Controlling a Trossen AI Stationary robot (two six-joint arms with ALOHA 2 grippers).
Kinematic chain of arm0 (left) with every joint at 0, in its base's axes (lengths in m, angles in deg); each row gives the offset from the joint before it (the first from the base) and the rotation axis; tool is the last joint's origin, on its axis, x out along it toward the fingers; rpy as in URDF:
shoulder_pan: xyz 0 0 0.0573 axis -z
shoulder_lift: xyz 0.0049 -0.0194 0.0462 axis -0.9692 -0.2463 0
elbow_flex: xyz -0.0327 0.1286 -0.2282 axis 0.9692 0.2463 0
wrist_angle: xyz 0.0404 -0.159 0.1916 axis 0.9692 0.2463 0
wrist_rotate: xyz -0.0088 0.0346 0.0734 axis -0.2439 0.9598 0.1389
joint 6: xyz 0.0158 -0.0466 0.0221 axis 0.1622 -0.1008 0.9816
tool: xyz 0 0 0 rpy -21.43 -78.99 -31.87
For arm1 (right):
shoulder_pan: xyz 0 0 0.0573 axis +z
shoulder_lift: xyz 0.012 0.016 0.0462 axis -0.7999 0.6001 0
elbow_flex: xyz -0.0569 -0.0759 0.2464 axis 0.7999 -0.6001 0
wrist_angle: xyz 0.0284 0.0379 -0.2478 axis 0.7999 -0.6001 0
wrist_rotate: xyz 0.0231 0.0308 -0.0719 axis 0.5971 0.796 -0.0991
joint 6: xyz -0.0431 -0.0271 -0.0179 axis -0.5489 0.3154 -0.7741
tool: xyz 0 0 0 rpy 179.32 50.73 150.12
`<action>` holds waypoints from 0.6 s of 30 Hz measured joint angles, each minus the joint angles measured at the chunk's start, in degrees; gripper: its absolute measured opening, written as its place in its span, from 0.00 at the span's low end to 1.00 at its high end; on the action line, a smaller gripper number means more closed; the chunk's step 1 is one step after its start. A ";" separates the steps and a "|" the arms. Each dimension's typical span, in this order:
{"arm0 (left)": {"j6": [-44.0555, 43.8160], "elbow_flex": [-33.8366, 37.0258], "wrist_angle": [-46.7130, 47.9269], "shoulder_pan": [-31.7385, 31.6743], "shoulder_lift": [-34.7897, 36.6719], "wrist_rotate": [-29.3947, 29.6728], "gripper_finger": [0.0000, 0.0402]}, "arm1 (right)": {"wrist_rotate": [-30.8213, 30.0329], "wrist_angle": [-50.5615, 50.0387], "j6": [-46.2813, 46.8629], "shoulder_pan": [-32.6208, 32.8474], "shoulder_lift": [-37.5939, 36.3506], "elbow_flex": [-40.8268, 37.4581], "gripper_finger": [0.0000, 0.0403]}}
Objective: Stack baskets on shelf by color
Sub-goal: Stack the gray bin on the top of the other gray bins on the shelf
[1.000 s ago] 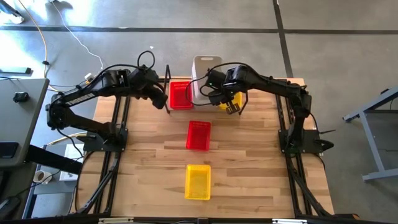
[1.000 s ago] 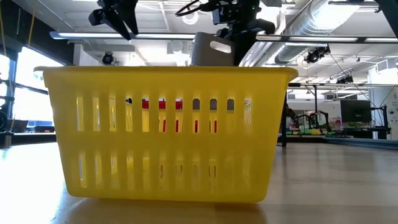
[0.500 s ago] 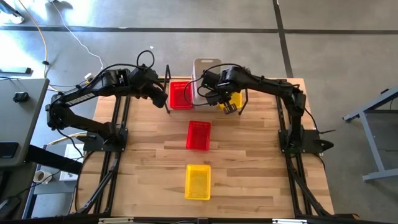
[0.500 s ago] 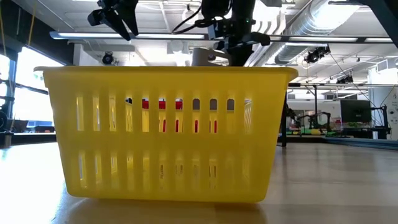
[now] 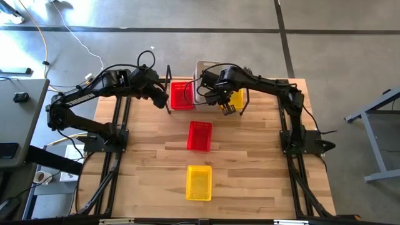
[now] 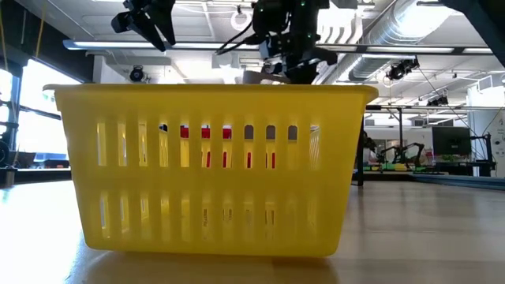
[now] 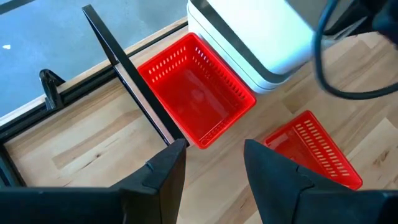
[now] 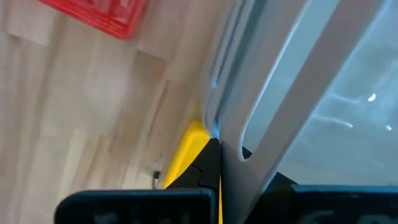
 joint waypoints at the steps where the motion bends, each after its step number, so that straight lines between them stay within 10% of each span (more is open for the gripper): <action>1: 0.00 0.02 0.01 0.00 0.00 0.00 0.38 | -0.16 -0.05 -0.06 0.00 0.16 0.00 0.00; 18: 0.02 0.02 0.12 0.00 0.00 0.10 0.38 | 0.30 2.41 -0.55 -0.67 1.97 0.02 0.00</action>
